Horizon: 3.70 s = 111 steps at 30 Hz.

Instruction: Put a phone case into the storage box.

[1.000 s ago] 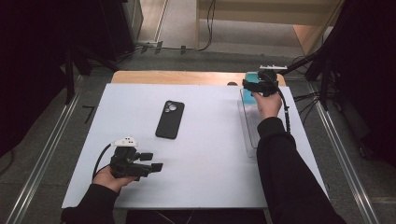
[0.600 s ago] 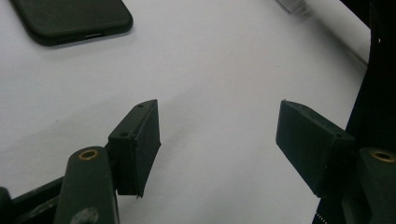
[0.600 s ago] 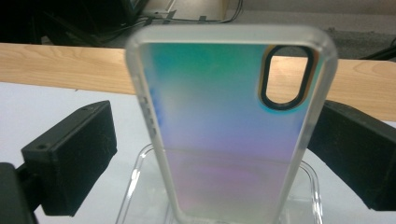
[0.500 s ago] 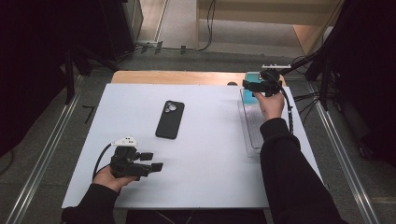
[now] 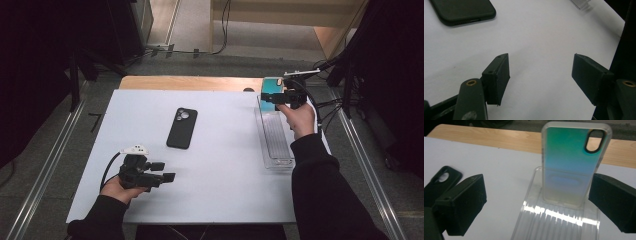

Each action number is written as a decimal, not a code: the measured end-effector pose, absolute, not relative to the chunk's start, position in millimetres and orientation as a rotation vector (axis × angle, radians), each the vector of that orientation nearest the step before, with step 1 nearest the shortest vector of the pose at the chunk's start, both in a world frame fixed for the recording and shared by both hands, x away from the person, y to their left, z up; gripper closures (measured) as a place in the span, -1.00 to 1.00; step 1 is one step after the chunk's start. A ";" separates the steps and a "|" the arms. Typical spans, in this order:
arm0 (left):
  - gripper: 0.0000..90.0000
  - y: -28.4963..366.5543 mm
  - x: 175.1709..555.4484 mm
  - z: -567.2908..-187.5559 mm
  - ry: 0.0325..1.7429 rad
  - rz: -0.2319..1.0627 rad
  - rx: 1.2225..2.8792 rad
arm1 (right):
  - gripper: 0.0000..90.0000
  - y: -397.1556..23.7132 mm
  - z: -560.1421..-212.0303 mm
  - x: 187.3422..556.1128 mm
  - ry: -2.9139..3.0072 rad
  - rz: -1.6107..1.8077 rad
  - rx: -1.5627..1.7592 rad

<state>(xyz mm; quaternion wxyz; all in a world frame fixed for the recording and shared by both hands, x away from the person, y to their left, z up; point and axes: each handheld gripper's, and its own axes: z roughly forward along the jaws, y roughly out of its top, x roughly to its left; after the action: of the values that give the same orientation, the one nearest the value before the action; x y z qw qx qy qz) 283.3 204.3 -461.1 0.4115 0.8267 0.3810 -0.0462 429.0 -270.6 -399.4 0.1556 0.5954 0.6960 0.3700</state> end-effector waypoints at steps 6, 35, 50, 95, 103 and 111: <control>-0.31 205.3 286.8 -459.7 0.966 -0.127 2.072 | -1.00 -263.0 -395.3 412.3 2.098 1.150 1.660; -0.32 206.5 292.1 -454.2 0.969 -0.157 2.056 | -0.74 -230.6 -401.8 338.9 2.365 1.318 1.403; -0.32 205.5 290.9 -453.1 0.959 -0.157 2.057 | -0.51 -220.1 -417.7 304.6 2.520 1.315 1.231; -0.38 195.2 299.7 -448.2 0.905 -0.140 2.059 | -0.40 -235.7 -468.4 254.0 2.680 1.236 1.142; -0.39 185.1 322.2 -444.0 0.928 -0.133 2.037 | -0.40 -234.9 -469.0 253.5 2.687 1.228 1.131; -0.37 175.2 343.0 -442.7 0.939 -0.154 2.048 | -0.40 -234.4 -468.6 253.4 2.690 1.234 1.123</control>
<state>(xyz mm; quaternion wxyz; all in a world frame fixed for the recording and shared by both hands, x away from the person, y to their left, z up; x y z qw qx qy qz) 343.0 175.2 -442.7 0.4277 0.8198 0.3758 -0.0616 253.4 -234.4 -468.6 -0.0118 0.3547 0.8498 0.3897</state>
